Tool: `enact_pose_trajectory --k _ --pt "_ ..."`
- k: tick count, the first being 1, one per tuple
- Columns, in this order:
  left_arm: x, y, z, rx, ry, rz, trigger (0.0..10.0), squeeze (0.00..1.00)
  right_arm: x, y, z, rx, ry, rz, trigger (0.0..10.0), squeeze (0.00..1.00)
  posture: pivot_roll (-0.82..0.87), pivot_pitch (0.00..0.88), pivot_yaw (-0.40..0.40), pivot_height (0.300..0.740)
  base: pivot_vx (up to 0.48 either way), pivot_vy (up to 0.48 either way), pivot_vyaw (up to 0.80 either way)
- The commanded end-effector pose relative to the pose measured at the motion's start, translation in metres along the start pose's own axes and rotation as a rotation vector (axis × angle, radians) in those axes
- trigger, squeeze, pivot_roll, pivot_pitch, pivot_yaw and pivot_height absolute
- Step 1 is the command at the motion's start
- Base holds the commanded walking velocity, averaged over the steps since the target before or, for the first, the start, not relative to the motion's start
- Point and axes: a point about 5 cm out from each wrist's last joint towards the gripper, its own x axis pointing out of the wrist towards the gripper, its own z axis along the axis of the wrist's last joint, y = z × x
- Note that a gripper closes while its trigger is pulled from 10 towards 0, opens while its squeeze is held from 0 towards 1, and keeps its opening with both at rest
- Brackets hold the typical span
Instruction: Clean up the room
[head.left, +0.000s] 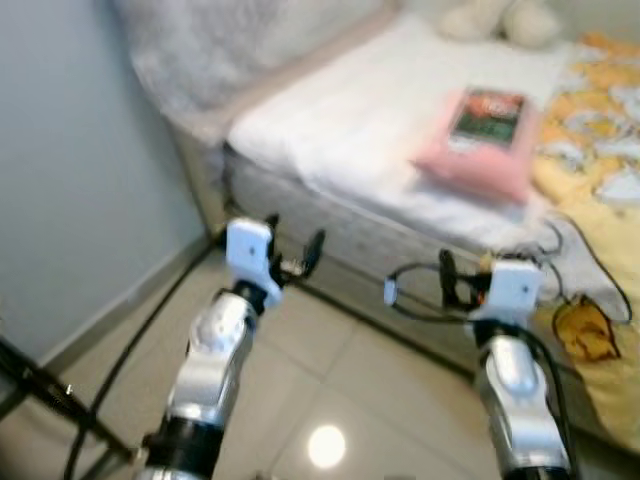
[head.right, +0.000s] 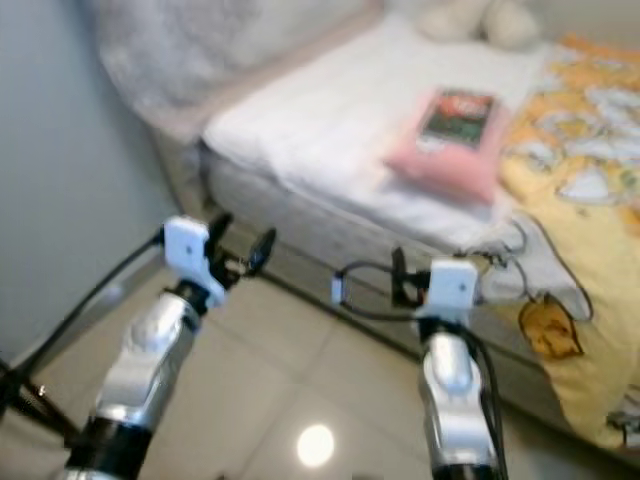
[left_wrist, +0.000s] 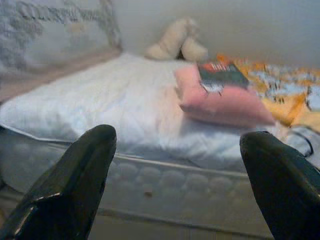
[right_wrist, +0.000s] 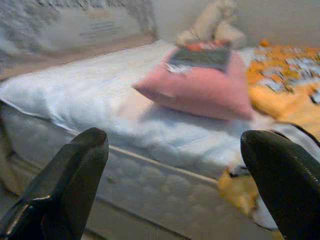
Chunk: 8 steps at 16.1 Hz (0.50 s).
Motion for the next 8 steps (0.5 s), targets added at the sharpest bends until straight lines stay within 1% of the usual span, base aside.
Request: enact_pose_trajectory --k 1,2,3,5,8 --pt "0.006 0.002 -0.002 0.023 0.028 0.046 10.0 0.00 0.001 -0.008 0.001 -0.027 0.001 -0.010 10.0 0.00 -0.15 0.000 0.043 0.740 0.000 0.000 -0.70" --pt "0.005 0.004 -0.003 0.027 0.037 0.065 10.0 0.00 0.001 -0.008 0.001 -0.030 0.002 -0.006 10.0 0.00 -0.15 0.000 0.042 0.740 0.000 0.000 -0.70" --pt "0.002 0.007 -0.005 -0.016 0.033 0.070 10.0 0.00 0.000 -0.007 0.001 -0.035 -0.001 0.001 10.0 0.00 -0.15 0.000 0.043 0.740 0.000 0.000 -0.71" --pt "-0.004 0.017 -0.014 -0.011 0.070 0.127 10.0 0.00 0.000 0.002 -0.001 -0.025 0.009 0.049 10.0 0.00 -0.15 0.000 0.044 0.740 0.000 -0.429 0.00" --pt "-0.003 0.021 -0.015 -0.058 0.059 0.165 10.0 0.00 0.005 0.007 -0.004 -0.048 0.041 0.079 10.0 0.00 -0.16 0.000 0.049 0.740 0.000 -0.449 0.00"
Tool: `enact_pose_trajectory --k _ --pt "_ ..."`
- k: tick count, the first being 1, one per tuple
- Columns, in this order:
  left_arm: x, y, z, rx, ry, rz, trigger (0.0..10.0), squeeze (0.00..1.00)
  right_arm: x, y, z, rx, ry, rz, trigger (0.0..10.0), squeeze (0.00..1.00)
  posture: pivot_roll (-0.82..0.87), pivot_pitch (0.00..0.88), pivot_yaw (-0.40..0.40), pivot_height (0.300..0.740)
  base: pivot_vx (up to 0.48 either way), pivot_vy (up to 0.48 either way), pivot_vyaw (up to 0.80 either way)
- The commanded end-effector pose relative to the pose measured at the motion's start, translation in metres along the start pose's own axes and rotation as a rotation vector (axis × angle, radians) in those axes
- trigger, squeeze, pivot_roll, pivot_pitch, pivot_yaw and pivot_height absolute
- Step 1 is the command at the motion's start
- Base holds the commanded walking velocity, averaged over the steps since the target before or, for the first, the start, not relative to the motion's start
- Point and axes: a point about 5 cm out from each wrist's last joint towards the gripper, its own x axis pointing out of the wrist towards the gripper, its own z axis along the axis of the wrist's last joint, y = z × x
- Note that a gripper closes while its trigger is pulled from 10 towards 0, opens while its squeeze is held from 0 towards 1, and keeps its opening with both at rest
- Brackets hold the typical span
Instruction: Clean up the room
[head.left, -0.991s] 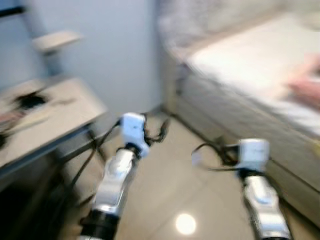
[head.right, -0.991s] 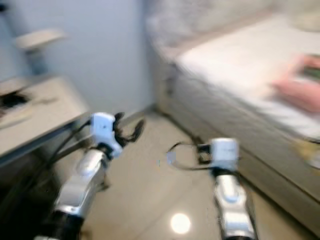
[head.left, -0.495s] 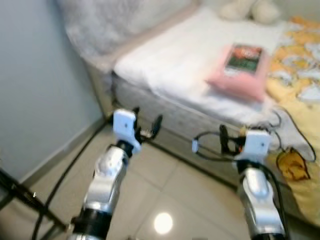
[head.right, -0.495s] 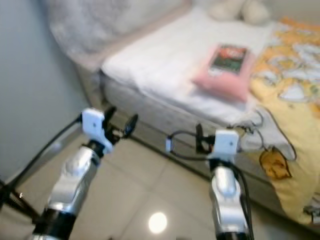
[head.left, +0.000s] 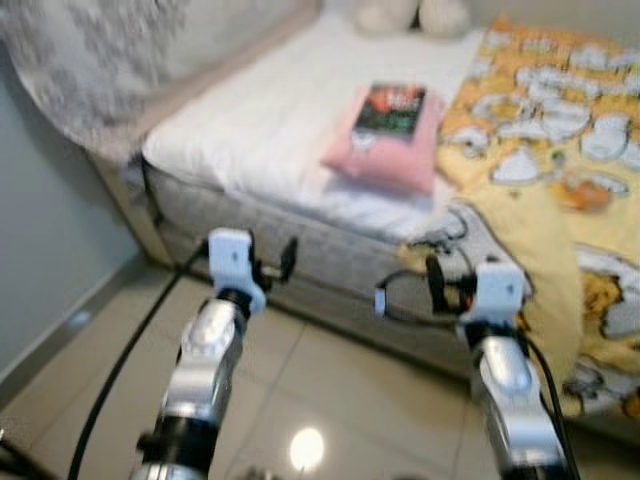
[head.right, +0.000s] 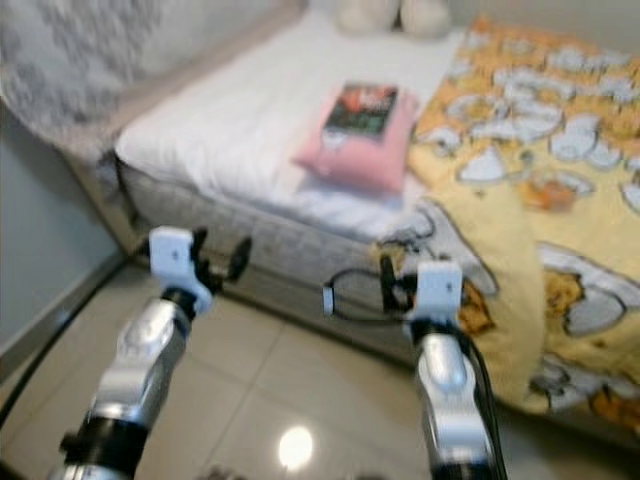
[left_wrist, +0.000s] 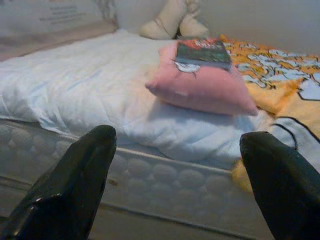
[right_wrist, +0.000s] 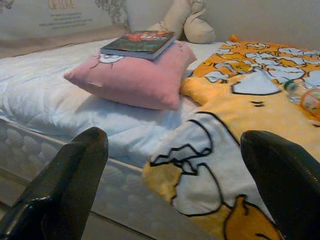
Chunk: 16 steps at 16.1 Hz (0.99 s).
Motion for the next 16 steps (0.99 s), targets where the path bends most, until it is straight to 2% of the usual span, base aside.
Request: enact_pose_trajectory --k 1,3,8,9,11,12,13,15,16 --pt "0.004 -0.007 0.004 -0.011 -0.019 -0.020 10.0 0.00 0.002 -0.004 -0.001 -0.019 0.012 -0.007 10.0 0.00 -0.16 0.000 0.048 0.740 0.000 -0.431 0.00" --pt "0.003 -0.013 0.004 0.002 -0.035 -0.071 10.0 0.00 0.003 -0.005 -0.002 -0.040 0.030 -0.007 10.0 0.00 -0.16 0.000 0.052 0.740 0.000 -0.426 -0.36" --pt "0.004 -0.014 0.004 0.016 -0.034 -0.086 10.0 0.00 0.000 -0.008 -0.007 -0.023 0.047 -0.022 10.0 0.00 -0.16 0.000 0.055 0.740 0.255 -0.403 -0.73" --pt "0.004 -0.012 0.003 0.025 -0.028 -0.067 10.0 0.00 -0.001 -0.008 -0.008 -0.019 0.046 -0.018 10.0 0.00 -0.16 0.000 0.055 0.740 0.259 -0.401 -0.73" --pt "0.002 -0.008 -0.001 -0.007 -0.015 -0.039 10.0 0.00 -0.001 -0.010 -0.008 -0.023 0.043 -0.026 10.0 0.00 -0.16 0.000 0.054 0.740 0.257 -0.401 -0.74" --pt "0.000 -0.001 -0.001 0.006 -0.020 0.017 10.0 0.00 -0.001 -0.011 -0.007 -0.024 0.025 -0.024 10.0 0.00 -0.17 0.000 0.054 0.740 0.330 -0.345 -0.76" --pt "-0.001 0.009 -0.006 0.018 0.016 0.101 10.0 0.00 -0.001 -0.012 -0.008 -0.030 0.026 -0.020 10.0 0.00 -0.17 0.000 0.053 0.740 0.000 0.000 0.00" --pt "0.000 0.009 -0.002 0.021 -0.009 0.085 10.0 0.00 0.001 -0.011 -0.008 -0.034 0.032 -0.010 10.0 0.00 -0.16 0.000 0.048 0.740 0.000 0.000 0.00" --pt "0.004 0.008 0.006 0.011 -0.040 0.102 10.0 0.00 0.005 -0.008 -0.006 -0.035 0.024 0.004 10.0 0.00 -0.16 0.000 0.045 0.740 0.480 0.000 0.00"
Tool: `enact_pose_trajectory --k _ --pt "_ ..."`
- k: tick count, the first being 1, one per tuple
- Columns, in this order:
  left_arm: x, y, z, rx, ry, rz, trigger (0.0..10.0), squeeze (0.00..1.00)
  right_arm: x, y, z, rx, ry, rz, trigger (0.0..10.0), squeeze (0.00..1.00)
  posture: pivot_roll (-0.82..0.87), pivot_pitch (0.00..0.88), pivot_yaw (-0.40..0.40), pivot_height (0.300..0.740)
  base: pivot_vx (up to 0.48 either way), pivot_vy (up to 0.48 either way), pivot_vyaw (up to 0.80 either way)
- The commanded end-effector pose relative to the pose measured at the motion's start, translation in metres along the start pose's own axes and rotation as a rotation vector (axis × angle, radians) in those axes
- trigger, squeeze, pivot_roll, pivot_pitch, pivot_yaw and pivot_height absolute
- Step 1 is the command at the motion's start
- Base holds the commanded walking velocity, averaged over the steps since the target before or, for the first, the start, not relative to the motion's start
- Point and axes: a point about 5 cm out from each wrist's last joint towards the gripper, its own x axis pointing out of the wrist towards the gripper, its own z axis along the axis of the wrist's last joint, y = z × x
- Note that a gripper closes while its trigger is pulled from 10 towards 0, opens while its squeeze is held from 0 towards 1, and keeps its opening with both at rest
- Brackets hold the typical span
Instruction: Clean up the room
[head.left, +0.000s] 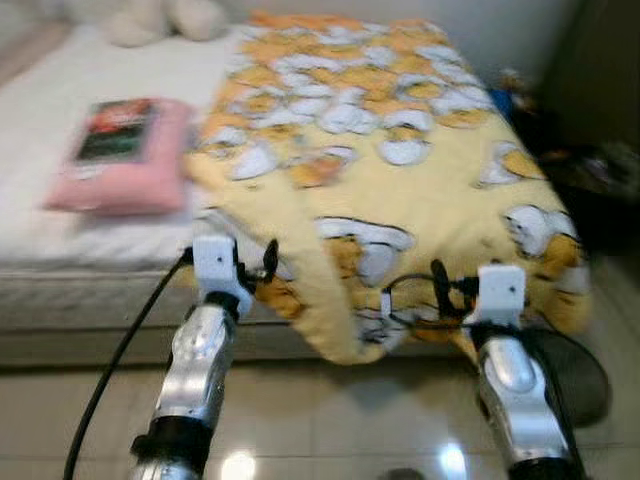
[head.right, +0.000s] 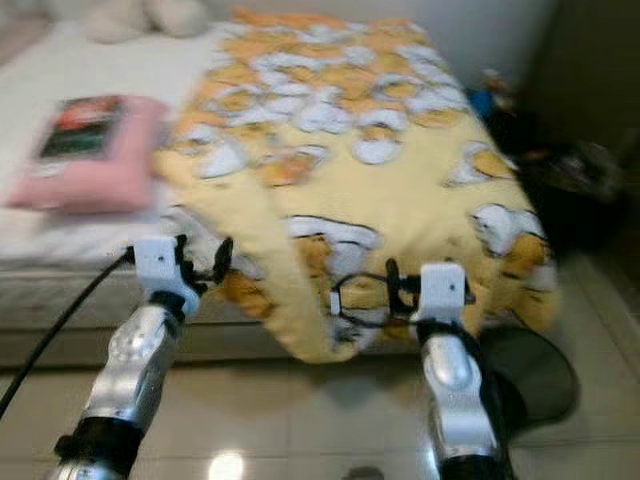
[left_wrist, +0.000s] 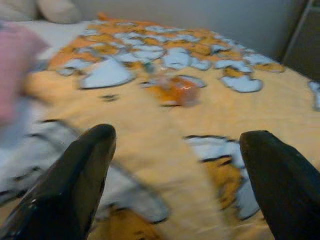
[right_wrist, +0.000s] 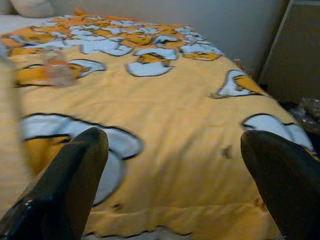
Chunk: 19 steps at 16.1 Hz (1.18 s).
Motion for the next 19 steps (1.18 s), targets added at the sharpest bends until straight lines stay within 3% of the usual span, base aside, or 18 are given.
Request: enact_pose_trajectory --k 1,5,9,10,19 --pt "0.003 0.000 0.009 0.007 -0.033 0.003 10.0 0.00 0.003 0.004 0.003 0.006 -0.011 0.017 10.0 0.00 -0.16 0.000 0.046 0.740 0.480 0.000 0.00" --pt "0.001 0.005 0.004 -0.017 -0.016 0.072 10.0 0.00 0.008 0.005 0.003 0.014 -0.004 0.028 10.0 0.00 -0.16 0.000 0.047 0.740 0.480 0.000 0.00" --pt "0.002 0.000 0.008 0.049 -0.030 0.037 10.0 0.00 0.009 0.002 0.003 0.021 0.002 0.031 10.0 0.00 -0.16 0.000 0.045 0.740 0.480 0.000 0.54" --pt "0.007 -0.004 0.017 0.084 -0.058 0.008 10.0 0.00 0.009 0.002 0.002 0.021 0.001 0.030 10.0 0.00 -0.16 0.000 0.048 0.740 0.480 0.000 0.00" --pt "0.008 -0.008 0.022 0.076 -0.076 0.004 10.0 0.00 0.010 0.005 0.003 0.011 0.001 0.037 10.0 0.00 -0.16 0.000 0.051 0.740 0.480 0.000 0.00"
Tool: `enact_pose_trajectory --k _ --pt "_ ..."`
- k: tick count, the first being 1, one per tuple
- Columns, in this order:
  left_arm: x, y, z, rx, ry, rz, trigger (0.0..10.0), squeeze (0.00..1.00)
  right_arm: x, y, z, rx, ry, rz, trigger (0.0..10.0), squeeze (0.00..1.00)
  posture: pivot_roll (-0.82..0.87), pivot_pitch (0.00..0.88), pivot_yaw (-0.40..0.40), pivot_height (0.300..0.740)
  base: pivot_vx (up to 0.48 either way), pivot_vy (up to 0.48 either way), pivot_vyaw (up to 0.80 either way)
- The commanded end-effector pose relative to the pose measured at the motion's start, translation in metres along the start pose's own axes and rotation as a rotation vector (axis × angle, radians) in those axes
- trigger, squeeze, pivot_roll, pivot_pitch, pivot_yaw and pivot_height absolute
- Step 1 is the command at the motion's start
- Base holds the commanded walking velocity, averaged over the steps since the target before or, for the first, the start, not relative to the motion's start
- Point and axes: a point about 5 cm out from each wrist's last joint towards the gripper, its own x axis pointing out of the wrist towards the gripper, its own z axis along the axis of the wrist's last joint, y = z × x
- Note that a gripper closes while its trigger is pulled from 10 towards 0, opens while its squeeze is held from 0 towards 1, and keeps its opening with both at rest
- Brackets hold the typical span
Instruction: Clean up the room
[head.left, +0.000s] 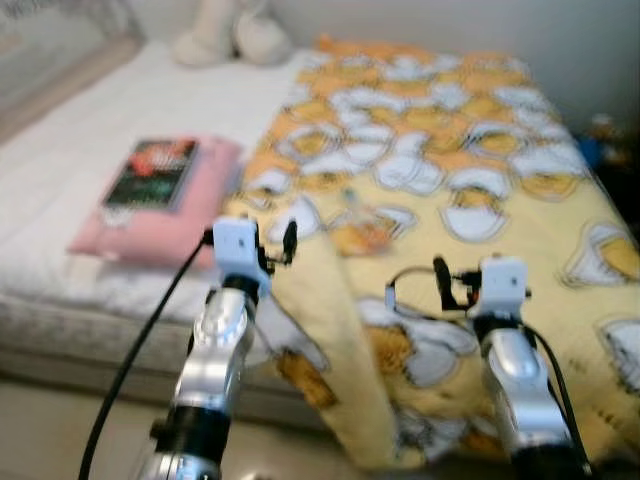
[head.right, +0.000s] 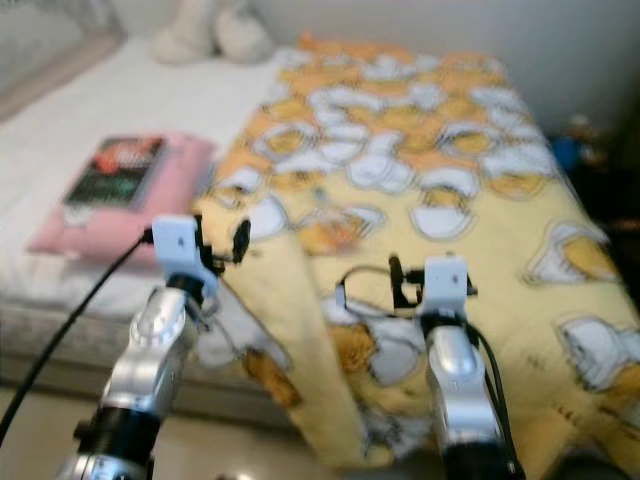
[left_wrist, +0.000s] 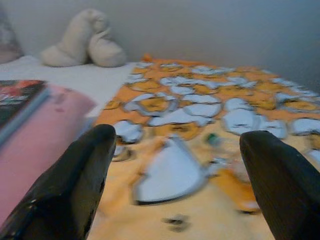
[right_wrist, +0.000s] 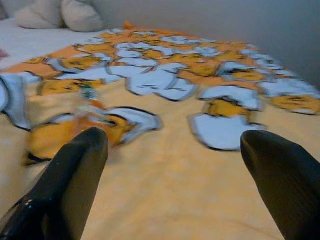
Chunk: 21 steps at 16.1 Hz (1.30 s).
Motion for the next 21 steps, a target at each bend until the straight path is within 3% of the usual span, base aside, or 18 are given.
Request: enact_pose_trajectory --k 1,5,6,8,10,12,15,16,18,21 --pt "0.003 0.001 0.009 0.025 -0.027 -0.011 10.0 0.00 0.007 0.002 0.013 -0.014 -0.043 0.012 10.0 0.00 -0.15 0.000 0.053 0.740 0.480 0.000 0.00" --pt "0.006 -0.006 0.018 0.045 -0.058 -0.047 10.0 0.00 0.029 0.001 0.038 -0.028 -0.074 0.018 10.0 0.00 -0.15 0.000 0.064 0.740 0.480 0.000 0.00" --pt "0.010 -0.006 0.021 0.136 -0.056 -0.058 10.0 0.00 0.057 0.013 0.064 -0.052 -0.075 0.105 10.0 0.00 -0.15 0.000 0.066 0.740 0.000 0.000 0.00" --pt "0.014 -0.010 0.031 0.157 -0.074 -0.138 10.0 0.00 0.076 0.023 0.081 -0.067 -0.054 0.164 10.0 0.00 -0.13 0.000 0.063 0.740 0.000 0.000 0.00" --pt "0.010 -0.025 0.050 0.156 -0.071 -0.463 10.0 0.00 0.091 0.026 0.077 -0.055 0.063 0.177 10.0 0.00 -0.06 0.000 0.063 0.740 0.000 0.000 0.00" --pt "0.002 -0.027 0.056 0.168 -0.056 -0.575 10.0 0.00 0.094 0.021 0.068 -0.069 0.118 0.149 10.0 0.00 -0.04 0.023 0.068 0.740 0.000 0.000 0.00" --pt "-0.025 -0.029 0.072 0.164 -0.035 -0.763 10.0 0.00 0.096 0.012 0.063 -0.125 0.147 0.088 10.0 0.00 0.01 0.080 0.092 0.740 0.000 0.000 0.00" --pt "-0.042 -0.028 0.077 0.144 -0.007 -0.841 10.0 0.00 0.098 0.007 0.066 -0.144 0.136 0.051 10.0 0.00 0.04 0.128 0.106 0.740 0.000 0.000 0.00" --pt "-0.054 -0.026 0.080 0.127 0.024 -0.887 10.0 0.00 0.100 0.004 0.069 -0.140 0.134 0.028 10.0 0.00 0.05 0.164 0.114 0.740 0.000 0.000 0.00" --pt "-0.088 -0.025 0.086 0.115 0.136 -0.980 10.0 0.00 0.100 0.002 0.060 -0.104 0.186 -0.025 10.0 0.00 0.11 0.270 0.119 0.740 0.000 0.000 0.00"
